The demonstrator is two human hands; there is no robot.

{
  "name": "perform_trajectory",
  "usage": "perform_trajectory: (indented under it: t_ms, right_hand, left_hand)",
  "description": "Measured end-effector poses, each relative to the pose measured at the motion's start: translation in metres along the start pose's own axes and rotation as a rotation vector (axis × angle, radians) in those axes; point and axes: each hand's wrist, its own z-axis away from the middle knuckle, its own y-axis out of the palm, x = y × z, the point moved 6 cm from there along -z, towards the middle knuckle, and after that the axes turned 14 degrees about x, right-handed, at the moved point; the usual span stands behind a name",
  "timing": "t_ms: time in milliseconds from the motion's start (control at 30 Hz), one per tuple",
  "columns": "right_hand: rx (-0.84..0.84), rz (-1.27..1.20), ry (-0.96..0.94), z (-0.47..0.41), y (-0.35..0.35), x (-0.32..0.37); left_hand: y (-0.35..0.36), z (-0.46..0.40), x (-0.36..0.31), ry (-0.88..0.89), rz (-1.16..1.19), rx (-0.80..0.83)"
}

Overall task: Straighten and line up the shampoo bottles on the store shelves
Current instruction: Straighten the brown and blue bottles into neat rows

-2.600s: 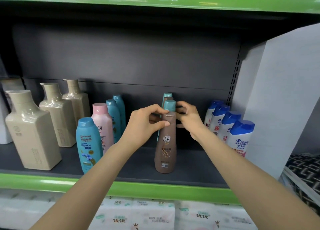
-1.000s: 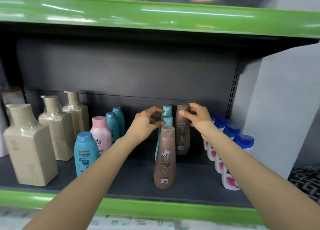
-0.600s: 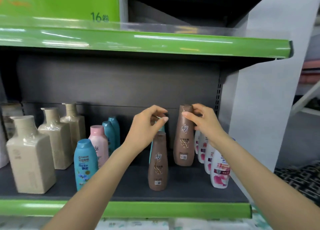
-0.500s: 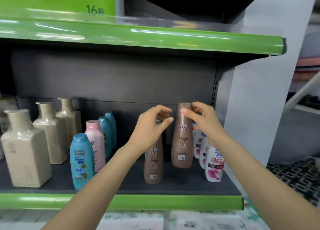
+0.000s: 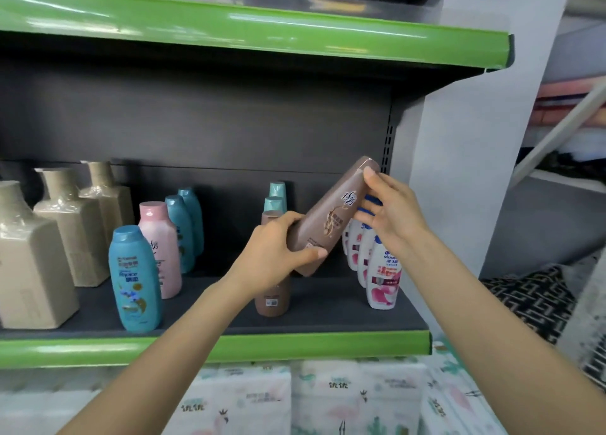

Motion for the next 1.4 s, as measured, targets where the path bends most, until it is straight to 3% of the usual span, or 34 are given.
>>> perform_trajectory:
  t_ms: [233, 433, 633, 833, 1400]
  right_hand:
    - [0.06, 0.009, 0.078, 0.007, 0.006, -0.011]
    - [0.051, -0.073, 0.015, 0.007, 0.012, -0.012]
    - [0.019, -0.346, 0.038, 0.007, 0.008, -0.03]
    - [0.111, -0.457, 0.007, 0.006, 0.013, -0.029]
    - [0.292, -0.445, 0.019, 0.009, 0.023, -0.033]
  left_hand:
    - [-0.01, 0.011, 0.01, 0.009, -0.09, -0.132]
    - [-0.017, 0.022, 0.009, 0.039, -0.21, -0.203]
    - [-0.016, 0.031, 0.02, 0.107, -0.023, -0.053]
    - [-0.015, 0.037, 0.027, 0.12, 0.094, -0.023]
    - [-0.026, 0.051, 0.03, 0.27, -0.125, -0.305]
